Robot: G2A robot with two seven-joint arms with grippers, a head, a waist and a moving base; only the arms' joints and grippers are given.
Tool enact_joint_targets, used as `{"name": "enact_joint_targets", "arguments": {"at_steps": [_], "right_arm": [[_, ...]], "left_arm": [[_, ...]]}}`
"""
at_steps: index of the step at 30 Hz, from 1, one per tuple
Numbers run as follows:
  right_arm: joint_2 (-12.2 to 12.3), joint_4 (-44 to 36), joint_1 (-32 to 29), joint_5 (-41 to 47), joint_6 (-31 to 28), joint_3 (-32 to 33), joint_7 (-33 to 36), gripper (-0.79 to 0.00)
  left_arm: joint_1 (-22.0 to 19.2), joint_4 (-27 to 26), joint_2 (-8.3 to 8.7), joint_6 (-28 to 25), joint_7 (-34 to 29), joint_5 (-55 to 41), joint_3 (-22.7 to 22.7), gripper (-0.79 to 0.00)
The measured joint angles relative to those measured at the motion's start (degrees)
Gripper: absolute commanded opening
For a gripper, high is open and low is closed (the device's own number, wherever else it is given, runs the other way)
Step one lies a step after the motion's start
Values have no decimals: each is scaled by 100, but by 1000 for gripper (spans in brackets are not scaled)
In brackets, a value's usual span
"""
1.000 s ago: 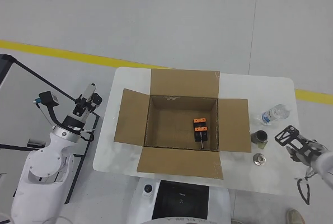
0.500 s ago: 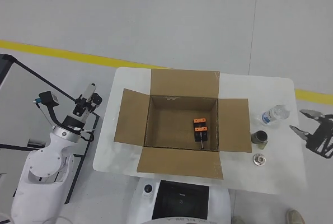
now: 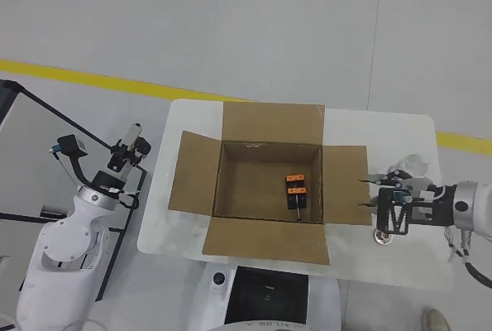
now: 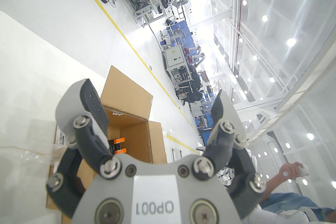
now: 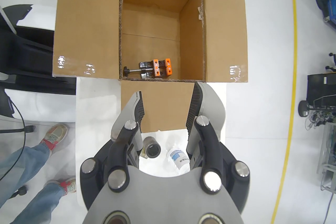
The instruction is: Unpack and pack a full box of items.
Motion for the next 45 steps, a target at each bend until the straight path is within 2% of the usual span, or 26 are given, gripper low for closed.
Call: {"name": "enact_joint_targets", "arguments": {"at_steps": [3, 4, 7, 10, 13, 16, 19, 22, 23, 26, 27, 28, 29, 35, 36, 38, 40, 42, 45], "right_arm": [[0, 0, -72, 0, -1, 256, 1, -437], [0, 0, -66, 0, -1, 253, 2, -400], [-19, -8, -80, 60, -37, 178, -97, -446], [-86, -54, 144, -201, -156, -75, -871, -453], [-240, -281, 930, -1060, 133, -872, -1692, -440], [-556, 238, 2327, -1969, 167, -2374, -2473, -440], [-992, 1083, 3736, -2531, -237, -3632, -3004, -453], [-1710, 2050, 5107, -2839, 30, -5125, -3255, -456], [-2032, 2533, 5600, -2798, 102, -5673, -3395, -453], [-2781, 3673, 6535, -2457, -95, -6750, -3846, -400], [-2969, 3916, 6737, -2411, -239, -6987, -3953, -339], [-3112, 4082, 6893, -2413, -349, -7163, -4011, -339], [-3184, 4159, 6980, -2430, -406, -7264, -4028, -339], [-3149, 4120, 6953, -2443, -394, -7231, -4015, -339], [-3149, 4120, 6953, -2442, -394, -7231, -4015, -437], [-3180, 4174, 6894, -2489, -392, -7291, -3955, -468], [-3310, 4382, 6649, -2514, -380, -7583, -3730, -508], [-3498, 4787, 6535, -2177, -393, -7901, -3663, -542], [-3696, 5256, 6525, -1952, -386, -8058, -3605, -548]], "left_arm": [[0, 0, 0, 0, 0, 0, 0, 0], [0, 0, 0, 0, 0, 0, 0, 0], [0, 0, 0, 0, 0, 0, 0, 0], [0, 0, 0, 0, 0, 0, 0, 0], [0, 0, 0, 0, 0, 0, 0, 0], [0, 0, 0, 0, 0, 0, 0, 0], [0, 0, 0, 0, 0, 0, 0, 0], [0, 0, 0, 0, 0, 0, 0, 0], [0, 0, 0, 0, 0, 0, 0, 0], [0, 0, 0, 0, 0, 0, 0, 0], [0, 0, 0, 0, 0, 0, 0, 0], [0, 0, 0, 0, 0, 0, 0, 0], [0, 0, 0, 0, 0, 0, 0, 0], [0, 0, 0, 0, 0, 0, 0, 0], [0, 0, 0, 0, 0, 0, 0, 0], [0, 0, 0, 0, 0, 0, 0, 0], [0, 0, 0, 0, 0, 0, 0, 0], [0, 0, 0, 0, 0, 0, 0, 0], [0, 0, 0, 0, 0, 0, 0, 0]]}}
